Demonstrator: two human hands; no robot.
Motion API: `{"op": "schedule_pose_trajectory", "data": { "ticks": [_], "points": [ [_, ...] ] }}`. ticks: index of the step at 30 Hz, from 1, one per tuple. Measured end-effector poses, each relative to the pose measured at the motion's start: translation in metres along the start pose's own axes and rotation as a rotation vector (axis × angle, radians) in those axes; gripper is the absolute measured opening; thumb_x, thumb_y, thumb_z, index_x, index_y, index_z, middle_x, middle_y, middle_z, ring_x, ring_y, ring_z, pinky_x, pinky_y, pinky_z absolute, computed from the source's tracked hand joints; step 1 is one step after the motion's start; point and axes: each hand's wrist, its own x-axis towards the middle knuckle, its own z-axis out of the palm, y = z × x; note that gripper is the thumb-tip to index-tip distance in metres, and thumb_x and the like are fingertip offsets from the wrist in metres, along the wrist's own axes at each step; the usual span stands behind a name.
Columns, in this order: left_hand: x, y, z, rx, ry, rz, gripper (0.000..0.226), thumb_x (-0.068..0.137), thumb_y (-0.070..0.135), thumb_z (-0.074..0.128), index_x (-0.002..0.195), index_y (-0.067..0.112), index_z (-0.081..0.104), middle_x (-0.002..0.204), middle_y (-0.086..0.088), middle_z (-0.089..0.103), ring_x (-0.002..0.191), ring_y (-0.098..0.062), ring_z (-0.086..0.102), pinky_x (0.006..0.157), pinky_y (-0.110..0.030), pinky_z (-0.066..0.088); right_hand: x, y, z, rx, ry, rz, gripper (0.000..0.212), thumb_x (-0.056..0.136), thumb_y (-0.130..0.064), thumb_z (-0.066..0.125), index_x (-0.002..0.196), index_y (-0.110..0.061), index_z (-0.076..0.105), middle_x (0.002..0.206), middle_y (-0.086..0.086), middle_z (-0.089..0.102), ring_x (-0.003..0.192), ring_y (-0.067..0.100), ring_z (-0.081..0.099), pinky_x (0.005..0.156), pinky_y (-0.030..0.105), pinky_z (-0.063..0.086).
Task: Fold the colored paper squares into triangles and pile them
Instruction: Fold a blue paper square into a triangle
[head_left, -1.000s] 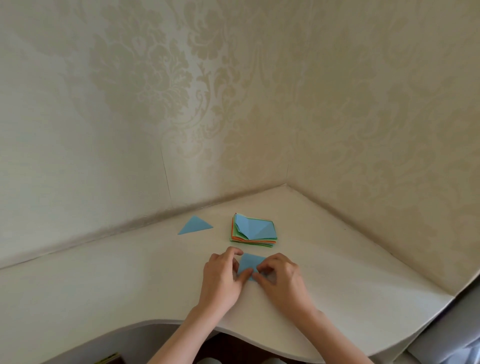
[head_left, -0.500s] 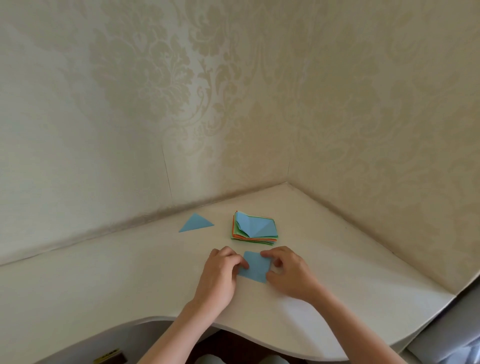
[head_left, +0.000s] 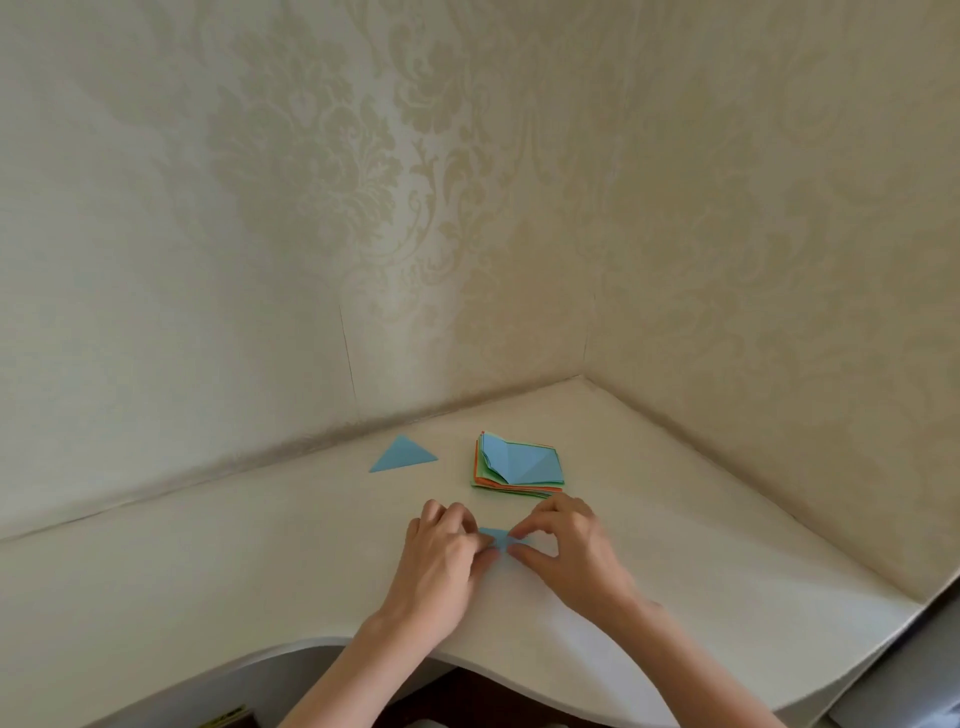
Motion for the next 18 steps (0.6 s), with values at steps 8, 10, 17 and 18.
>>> {"op": "schedule_pose_trajectory", "data": {
  "ticks": [8, 10, 17, 18],
  "points": [
    [-0.001, -0.020, 0.000, -0.248, 0.050, -0.255, 0.005, 0.083, 0.026, 0.072, 0.080, 0.023, 0.074, 0.080, 0.016, 0.061, 0.078, -0.008, 0.045, 0.070, -0.014, 0.034, 0.005, 0.004, 0.016, -0.040, -0.028, 0.108, 0.015, 0.086, -0.037, 0.067, 0.091, -0.026, 0.075, 0.094, -0.011, 0.055, 0.097, 0.015, 0.051, 0.086, 0.031, 0.042],
    [0.001, -0.020, 0.000, -0.289, 0.039, -0.322, 0.012, 0.085, 0.032, 0.070, 0.076, 0.024, 0.069, 0.076, 0.017, 0.058, 0.078, -0.007, 0.046, 0.066, -0.013, 0.032, 0.006, 0.003, 0.020, -0.039, -0.002, 0.129, 0.017, 0.087, -0.037, 0.065, 0.090, -0.024, 0.075, 0.095, -0.009, 0.057, 0.097, 0.016, 0.053, 0.085, 0.032, 0.043],
    [0.006, -0.016, 0.009, -0.295, 0.081, -0.420, 0.014, 0.084, 0.039, 0.068, 0.085, 0.026, 0.061, 0.077, 0.017, 0.060, 0.078, -0.009, 0.052, 0.070, -0.027, 0.045, 0.017, -0.006, 0.029, -0.167, -0.026, 0.227, 0.028, 0.086, -0.055, 0.057, 0.085, -0.029, 0.067, 0.103, -0.008, 0.057, 0.102, 0.016, 0.050, 0.086, 0.029, 0.040],
    [0.006, -0.015, 0.010, -0.292, 0.087, -0.434, 0.016, 0.083, 0.041, 0.068, 0.086, 0.026, 0.062, 0.077, 0.016, 0.060, 0.079, -0.010, 0.052, 0.072, -0.028, 0.046, 0.018, -0.007, 0.029, -0.184, -0.030, 0.235, 0.029, 0.085, -0.058, 0.057, 0.083, -0.030, 0.065, 0.102, -0.008, 0.056, 0.102, 0.015, 0.049, 0.086, 0.029, 0.039]
  ]
}}
